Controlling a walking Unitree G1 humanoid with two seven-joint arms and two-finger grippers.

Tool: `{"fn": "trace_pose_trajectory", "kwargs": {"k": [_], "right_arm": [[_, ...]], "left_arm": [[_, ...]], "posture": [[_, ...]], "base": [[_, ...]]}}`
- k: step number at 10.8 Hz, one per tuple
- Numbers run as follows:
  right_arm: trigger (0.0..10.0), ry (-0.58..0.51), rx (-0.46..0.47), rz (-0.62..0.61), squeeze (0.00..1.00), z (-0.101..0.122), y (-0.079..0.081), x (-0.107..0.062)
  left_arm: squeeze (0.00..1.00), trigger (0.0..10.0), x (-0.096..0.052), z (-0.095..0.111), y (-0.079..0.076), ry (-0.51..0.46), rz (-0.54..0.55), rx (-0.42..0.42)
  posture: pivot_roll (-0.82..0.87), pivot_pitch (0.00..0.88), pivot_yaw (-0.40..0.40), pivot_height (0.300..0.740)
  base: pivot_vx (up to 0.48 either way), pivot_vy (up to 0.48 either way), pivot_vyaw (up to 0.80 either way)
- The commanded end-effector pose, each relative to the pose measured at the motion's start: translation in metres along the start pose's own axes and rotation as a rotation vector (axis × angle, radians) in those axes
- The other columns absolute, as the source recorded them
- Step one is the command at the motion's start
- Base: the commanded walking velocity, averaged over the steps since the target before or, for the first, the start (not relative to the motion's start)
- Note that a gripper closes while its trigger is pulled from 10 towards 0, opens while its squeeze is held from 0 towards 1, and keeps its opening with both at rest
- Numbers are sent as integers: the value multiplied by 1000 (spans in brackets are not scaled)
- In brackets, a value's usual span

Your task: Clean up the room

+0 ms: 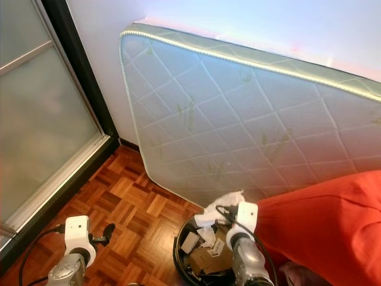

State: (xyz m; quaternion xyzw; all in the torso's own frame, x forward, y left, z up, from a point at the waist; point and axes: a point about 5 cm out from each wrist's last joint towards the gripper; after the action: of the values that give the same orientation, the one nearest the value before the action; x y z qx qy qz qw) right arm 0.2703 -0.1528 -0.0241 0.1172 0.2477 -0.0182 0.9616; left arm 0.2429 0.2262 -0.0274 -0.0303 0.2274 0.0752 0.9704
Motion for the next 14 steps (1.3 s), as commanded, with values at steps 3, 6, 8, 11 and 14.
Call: {"fn": "trace_pose_trajectory", "kwargs": {"k": [3,6,8,11,14], "right_arm": [[10000,-31,-8,-40,0,8,-4,2],[10000,10,-30,-93,0,3,-11,0],[10000,21,-44,-92,0,0,-12,-1],[10000,11,-58,-76,0,0,-9,-1],[10000,43,-73,21,0,3,9,4]], "left_arm": [[0,10000,2,6,-6,-38,-29,-2],[0,10000,2,6,-7,-41,-40,3],[0,10000,0,3,-8,-35,-46,5],[0,10000,0,1,-11,-32,-50,2],[0,10000,3,11,-16,-81,-61,-17]], "posture": [[206,181,-35,729],[204,178,-31,714],[203,179,-31,674],[206,187,-37,640],[215,218,-51,640]], "base": [[0,0,0],[0,0,0],[0,0,0],[0,0,0],[0,0,0]]}}
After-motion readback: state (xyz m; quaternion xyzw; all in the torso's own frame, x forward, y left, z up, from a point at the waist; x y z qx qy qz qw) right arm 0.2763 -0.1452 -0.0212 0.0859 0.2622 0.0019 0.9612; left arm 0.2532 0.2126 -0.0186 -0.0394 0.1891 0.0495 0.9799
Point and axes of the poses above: a point about 5 cm out from each wrist's last joint towards the gripper, its own x axis pointing out of the wrist towards the gripper, its own z axis along the axis of the wrist's last joint, y = z × x, and after that the axes turned 1 degree about -x, right-handed
